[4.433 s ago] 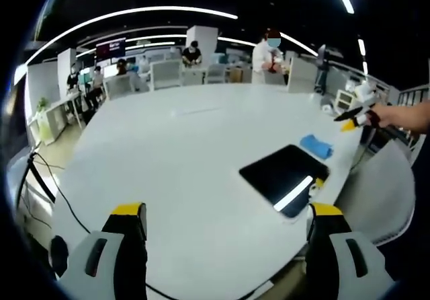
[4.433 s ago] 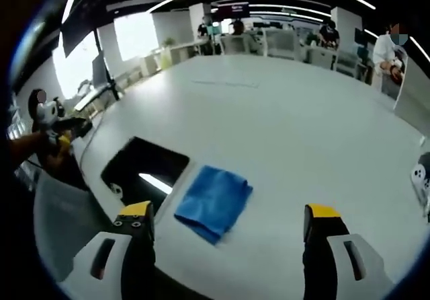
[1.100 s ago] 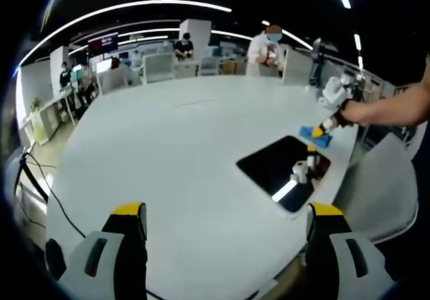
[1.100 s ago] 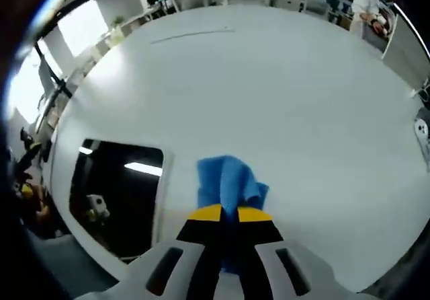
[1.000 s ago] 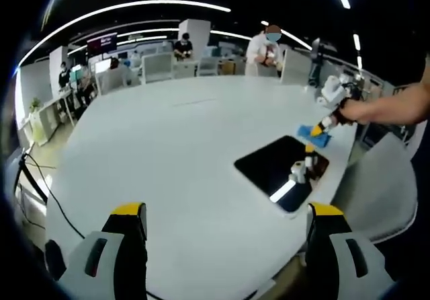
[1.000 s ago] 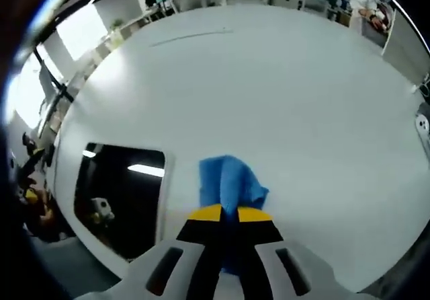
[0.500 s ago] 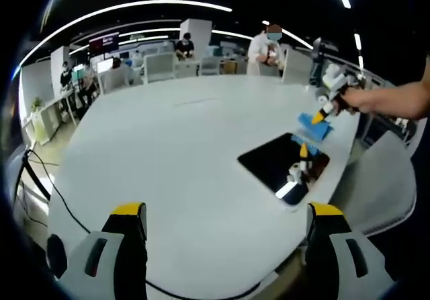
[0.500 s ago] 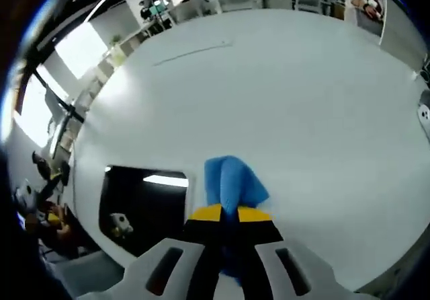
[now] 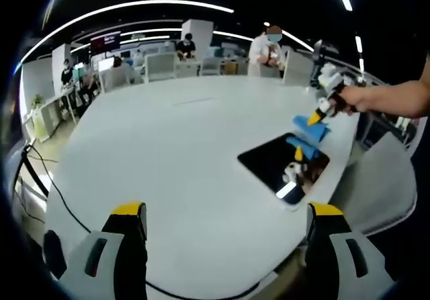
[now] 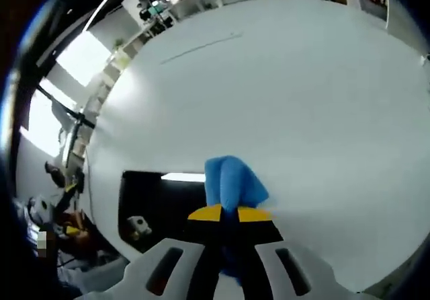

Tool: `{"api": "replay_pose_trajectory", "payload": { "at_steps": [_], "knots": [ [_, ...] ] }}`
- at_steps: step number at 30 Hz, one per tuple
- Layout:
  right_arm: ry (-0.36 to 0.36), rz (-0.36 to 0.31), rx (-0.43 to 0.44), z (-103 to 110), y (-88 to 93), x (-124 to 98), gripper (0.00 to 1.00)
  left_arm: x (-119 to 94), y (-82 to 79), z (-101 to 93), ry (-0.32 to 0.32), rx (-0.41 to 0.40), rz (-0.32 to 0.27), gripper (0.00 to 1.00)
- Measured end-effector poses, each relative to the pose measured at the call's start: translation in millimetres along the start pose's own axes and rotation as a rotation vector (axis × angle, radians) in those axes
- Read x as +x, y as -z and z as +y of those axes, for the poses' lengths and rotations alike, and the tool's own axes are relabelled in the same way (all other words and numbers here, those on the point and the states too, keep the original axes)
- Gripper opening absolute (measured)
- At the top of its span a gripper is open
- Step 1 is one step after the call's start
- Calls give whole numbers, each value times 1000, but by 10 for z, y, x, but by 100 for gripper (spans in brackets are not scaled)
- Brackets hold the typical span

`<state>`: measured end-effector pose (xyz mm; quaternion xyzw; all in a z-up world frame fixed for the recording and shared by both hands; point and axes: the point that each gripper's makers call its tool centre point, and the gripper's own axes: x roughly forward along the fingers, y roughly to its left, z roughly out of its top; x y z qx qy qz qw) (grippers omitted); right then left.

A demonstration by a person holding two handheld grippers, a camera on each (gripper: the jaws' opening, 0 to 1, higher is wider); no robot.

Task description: Wipe the mirror surface with the cleaning cloth until all visible marks leave the cleaned area.

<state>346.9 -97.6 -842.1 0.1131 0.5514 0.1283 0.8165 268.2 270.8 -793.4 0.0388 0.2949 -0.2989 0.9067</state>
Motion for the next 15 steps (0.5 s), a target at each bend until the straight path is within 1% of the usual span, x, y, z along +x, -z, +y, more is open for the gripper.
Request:
{"api": "replay_pose_trajectory", "payload": {
  "at_steps": [3, 10, 15],
  "knots": [
    [-7, 19, 1, 61, -2, 105, 0, 2, 6, 7, 0, -2, 1, 99],
    [-18, 57, 2, 171, -12, 257, 0, 12, 21, 21, 0, -5, 4, 99],
    [-16, 87, 0, 192, 23, 349, 0, 11, 35, 23, 1, -9, 5, 99]
  ]
}}
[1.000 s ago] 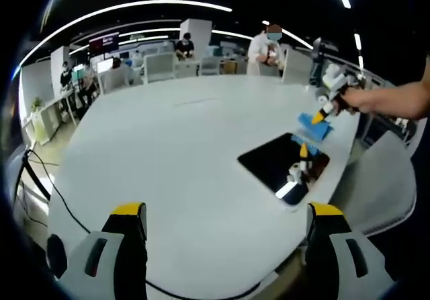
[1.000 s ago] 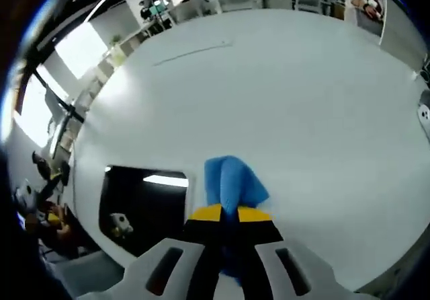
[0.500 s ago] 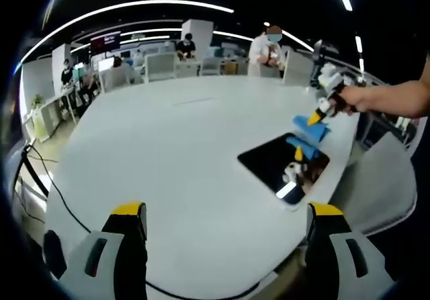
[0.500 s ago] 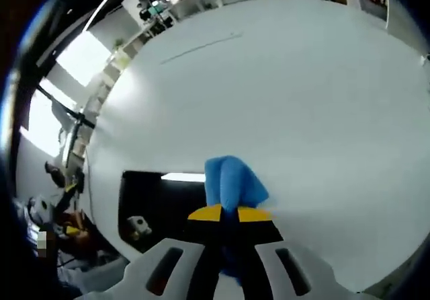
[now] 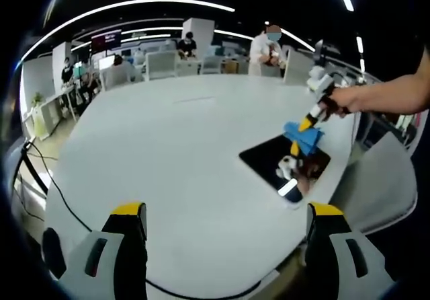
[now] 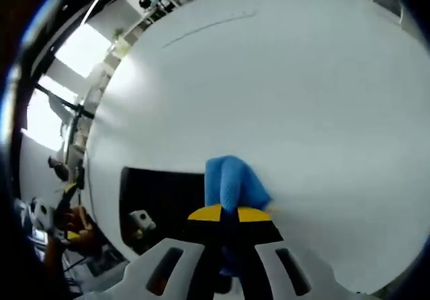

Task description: Wipe the mirror surface with the cleaning cloth until all visible marks leave the cleaned area.

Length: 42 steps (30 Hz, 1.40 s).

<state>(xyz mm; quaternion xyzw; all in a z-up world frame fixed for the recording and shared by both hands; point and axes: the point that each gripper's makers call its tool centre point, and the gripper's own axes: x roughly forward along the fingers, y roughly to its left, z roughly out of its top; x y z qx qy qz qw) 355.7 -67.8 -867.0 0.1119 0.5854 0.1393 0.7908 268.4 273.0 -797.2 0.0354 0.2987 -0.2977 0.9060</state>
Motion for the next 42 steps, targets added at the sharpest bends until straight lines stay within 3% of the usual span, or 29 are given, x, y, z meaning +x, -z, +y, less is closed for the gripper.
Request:
{"api": "replay_pose_trajectory", "payload": {
  "at_steps": [30, 42],
  "knots": [
    [-49, 51, -37, 465, -15, 161, 0, 41, 34, -6, 17, 3, 6, 99],
    [-83, 72, -51, 763, -35, 274, 0, 43, 66, 19, 21, 3, 13, 99]
  ]
}}
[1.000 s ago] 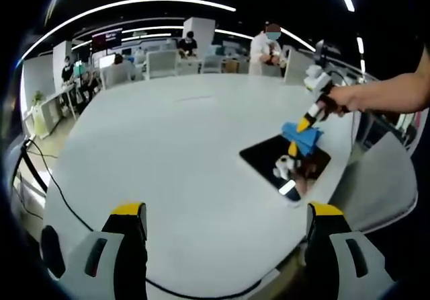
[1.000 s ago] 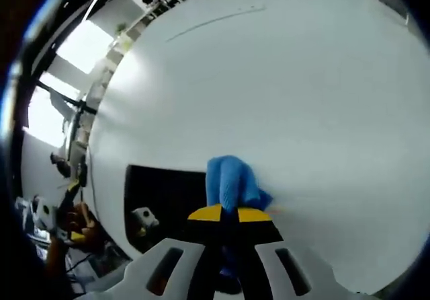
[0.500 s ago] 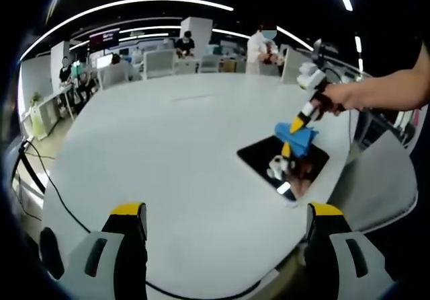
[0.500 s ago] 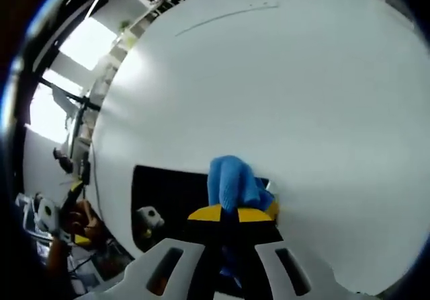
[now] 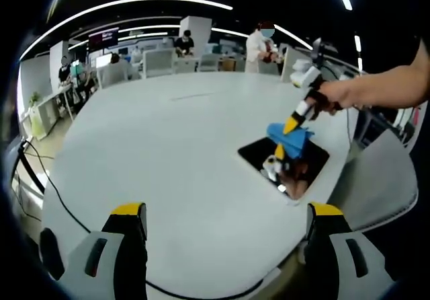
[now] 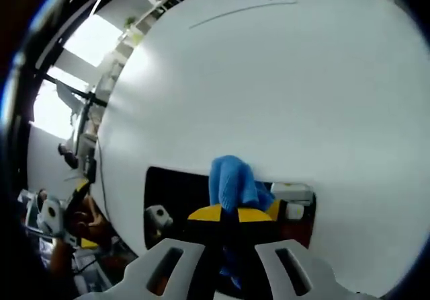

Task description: Wipe the mirror surface with the cleaning cloth until all visible marks leave the cleaned area.

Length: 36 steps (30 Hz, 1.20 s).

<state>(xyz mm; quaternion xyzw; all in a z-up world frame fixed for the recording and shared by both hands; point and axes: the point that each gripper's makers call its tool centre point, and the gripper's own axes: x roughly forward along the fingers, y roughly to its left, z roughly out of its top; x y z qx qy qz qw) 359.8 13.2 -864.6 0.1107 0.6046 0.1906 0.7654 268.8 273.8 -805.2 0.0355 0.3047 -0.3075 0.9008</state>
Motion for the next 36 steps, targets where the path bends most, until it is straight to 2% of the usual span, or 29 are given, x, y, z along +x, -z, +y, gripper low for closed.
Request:
{"api": "replay_pose_trajectory", "payload": {
  "at_steps": [15, 25, 36],
  "knots": [
    [-32, 16, -16, 345, -59, 177, 0, -15, 7, 35, 5, -1, 4, 99],
    [-34, 30, -89, 717, -89, 359, 0, 8, 37, 29, 12, -9, 8, 99],
    [-53, 36, -102, 959, -123, 473, 0, 17, 67, 34, 24, -1, 17, 99]
  ]
}}
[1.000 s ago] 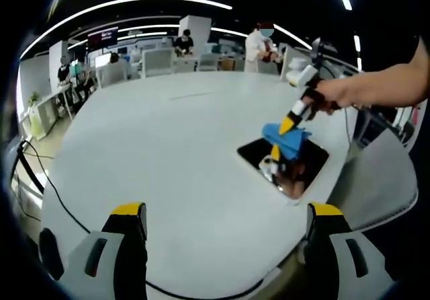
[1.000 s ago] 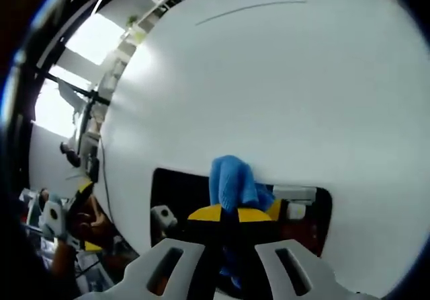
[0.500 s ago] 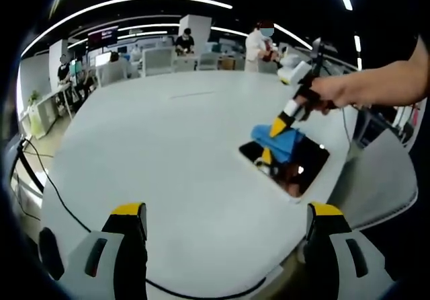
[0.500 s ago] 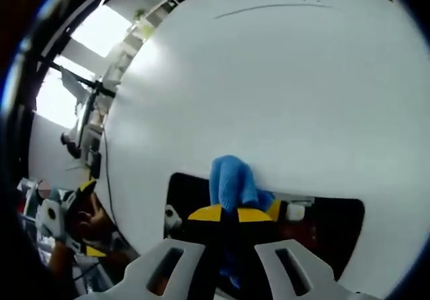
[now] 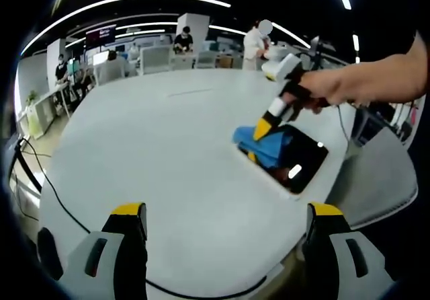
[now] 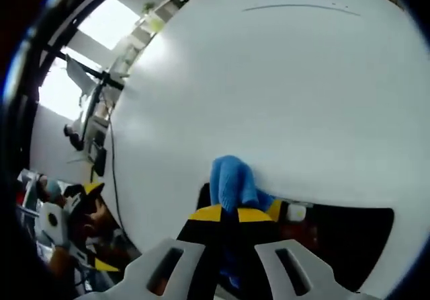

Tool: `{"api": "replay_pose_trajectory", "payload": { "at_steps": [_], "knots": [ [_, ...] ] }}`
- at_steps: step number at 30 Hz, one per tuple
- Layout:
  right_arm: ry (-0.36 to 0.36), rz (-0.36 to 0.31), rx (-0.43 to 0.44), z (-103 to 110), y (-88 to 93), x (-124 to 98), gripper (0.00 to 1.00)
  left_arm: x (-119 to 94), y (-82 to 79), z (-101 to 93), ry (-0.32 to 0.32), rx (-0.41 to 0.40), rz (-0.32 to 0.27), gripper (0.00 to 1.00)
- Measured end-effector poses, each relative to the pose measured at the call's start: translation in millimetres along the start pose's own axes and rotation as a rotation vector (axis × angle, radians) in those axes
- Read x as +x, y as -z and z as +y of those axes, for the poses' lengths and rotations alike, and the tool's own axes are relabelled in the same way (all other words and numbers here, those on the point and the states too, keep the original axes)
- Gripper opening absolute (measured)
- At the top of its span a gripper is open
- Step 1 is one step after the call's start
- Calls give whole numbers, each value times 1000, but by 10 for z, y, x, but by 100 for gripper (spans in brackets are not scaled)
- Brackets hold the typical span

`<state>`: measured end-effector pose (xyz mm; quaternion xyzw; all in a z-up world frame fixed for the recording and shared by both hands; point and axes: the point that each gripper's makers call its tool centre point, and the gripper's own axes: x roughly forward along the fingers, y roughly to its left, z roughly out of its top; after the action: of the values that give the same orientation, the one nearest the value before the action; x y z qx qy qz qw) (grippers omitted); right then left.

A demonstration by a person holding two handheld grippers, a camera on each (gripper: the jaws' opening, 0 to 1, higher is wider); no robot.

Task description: Wipe the mirror surface with the cleaning cloth until all visible marks leave the cleaned area.

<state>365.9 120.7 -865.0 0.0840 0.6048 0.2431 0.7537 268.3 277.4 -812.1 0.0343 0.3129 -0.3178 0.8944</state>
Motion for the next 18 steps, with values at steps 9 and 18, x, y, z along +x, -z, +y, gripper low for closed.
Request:
{"api": "replay_pose_trajectory", "payload": {
  "at_steps": [9, 18],
  "knots": [
    [-3, 1, -21, 142, -48, 88, 0, -8, 5, 1, -2, -8, -8, 99],
    [-6, -10, -40, 130, -34, 71, 0, -30, 33, 12, -9, -13, -7, 99]
  ]
}}
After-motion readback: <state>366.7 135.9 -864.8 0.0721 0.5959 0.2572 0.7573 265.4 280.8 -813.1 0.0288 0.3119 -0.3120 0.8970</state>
